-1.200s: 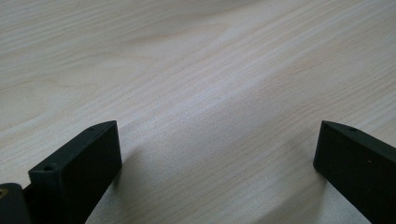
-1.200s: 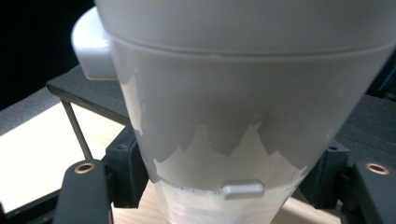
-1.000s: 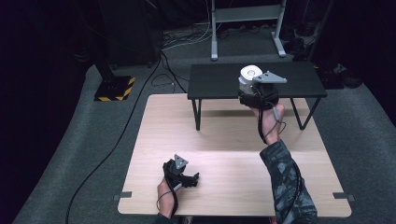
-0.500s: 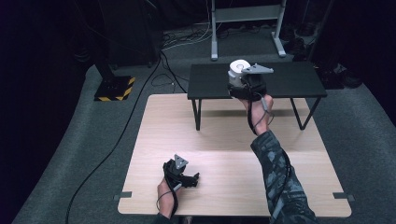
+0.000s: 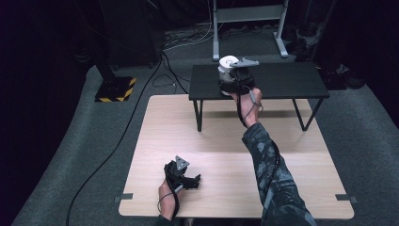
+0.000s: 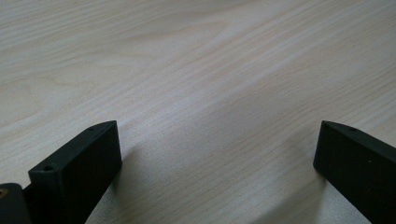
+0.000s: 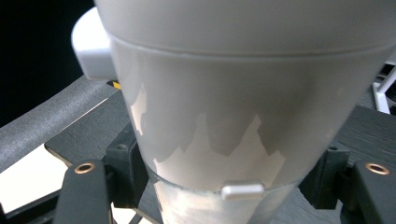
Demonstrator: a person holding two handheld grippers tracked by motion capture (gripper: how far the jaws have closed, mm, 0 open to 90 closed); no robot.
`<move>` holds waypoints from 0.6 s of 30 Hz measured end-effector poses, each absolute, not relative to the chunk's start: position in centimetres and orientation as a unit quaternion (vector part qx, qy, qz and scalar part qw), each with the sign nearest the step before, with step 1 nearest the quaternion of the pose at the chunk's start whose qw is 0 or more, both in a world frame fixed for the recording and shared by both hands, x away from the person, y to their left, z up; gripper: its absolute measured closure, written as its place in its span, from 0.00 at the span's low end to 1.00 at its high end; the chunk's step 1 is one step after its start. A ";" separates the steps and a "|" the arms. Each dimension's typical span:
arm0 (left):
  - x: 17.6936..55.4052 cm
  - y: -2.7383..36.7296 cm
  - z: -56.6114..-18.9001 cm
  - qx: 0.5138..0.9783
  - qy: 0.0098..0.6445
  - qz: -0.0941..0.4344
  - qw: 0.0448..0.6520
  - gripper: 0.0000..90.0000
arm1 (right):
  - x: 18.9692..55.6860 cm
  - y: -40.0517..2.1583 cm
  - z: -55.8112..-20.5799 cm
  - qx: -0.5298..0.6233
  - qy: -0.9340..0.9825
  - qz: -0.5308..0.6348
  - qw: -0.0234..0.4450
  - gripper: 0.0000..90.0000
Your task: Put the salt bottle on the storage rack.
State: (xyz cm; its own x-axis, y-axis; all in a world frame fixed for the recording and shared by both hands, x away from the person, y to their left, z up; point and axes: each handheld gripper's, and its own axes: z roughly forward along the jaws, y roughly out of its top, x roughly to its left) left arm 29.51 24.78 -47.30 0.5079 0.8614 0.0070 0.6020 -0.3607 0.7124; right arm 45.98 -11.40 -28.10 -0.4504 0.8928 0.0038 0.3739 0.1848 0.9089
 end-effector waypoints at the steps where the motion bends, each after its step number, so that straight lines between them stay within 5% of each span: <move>1: 29.5 24.8 -47.3 0.802 0.456 0.194 0.334 0.00 | 46.2 -11.1 -28.1 0.441 0.717 0.460 0.282 0.33; 18: 29.5 24.8 -47.3 0.802 0.456 0.195 0.333 0.00 | 47.7 -10.1 -29.6 0.436 0.720 0.469 0.268 0.33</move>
